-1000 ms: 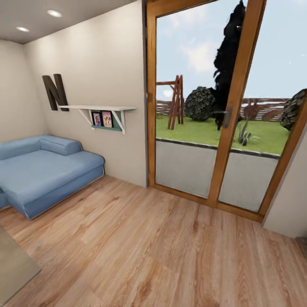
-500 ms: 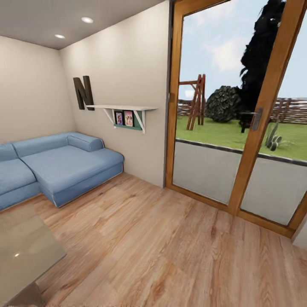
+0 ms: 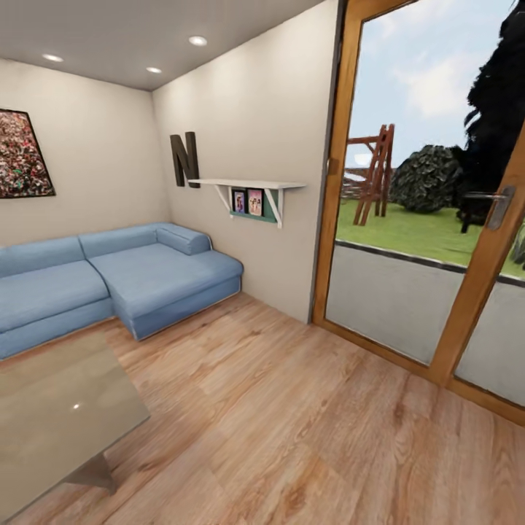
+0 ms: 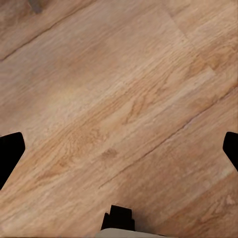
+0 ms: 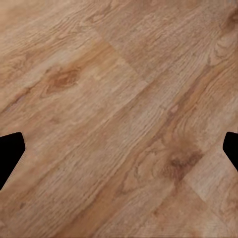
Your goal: Turn on the radio receiver that's on the table in the living room.
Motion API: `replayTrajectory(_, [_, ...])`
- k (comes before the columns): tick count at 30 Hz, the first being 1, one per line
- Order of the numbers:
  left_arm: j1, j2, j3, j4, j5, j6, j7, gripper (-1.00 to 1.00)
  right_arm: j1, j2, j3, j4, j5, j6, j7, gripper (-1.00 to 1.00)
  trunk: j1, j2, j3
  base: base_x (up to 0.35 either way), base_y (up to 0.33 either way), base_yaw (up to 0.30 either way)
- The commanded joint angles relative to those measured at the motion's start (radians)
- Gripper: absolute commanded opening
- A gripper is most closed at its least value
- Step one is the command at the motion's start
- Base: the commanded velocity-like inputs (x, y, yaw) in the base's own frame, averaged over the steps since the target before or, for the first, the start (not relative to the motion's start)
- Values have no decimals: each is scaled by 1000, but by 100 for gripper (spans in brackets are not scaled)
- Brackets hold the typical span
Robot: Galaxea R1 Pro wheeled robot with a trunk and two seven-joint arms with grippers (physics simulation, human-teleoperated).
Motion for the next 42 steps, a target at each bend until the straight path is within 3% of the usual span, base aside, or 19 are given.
replayTrajectory(1, [0,0,1,0,0,-10,0,100,0,0,0,1,0,0,0,100,0,0,0,0,0,300])
replayTrajectory(7, [0,1,2,18,-1,-45,1,100,0,0,0,4,-2,1,0,100,0,0,0,0,0,300])
replayTrajectory(42, [0,-5,0,23,-3,-48,2,100,0,0,2,6,-1,1,1,100,0,0,0,0,0,300])
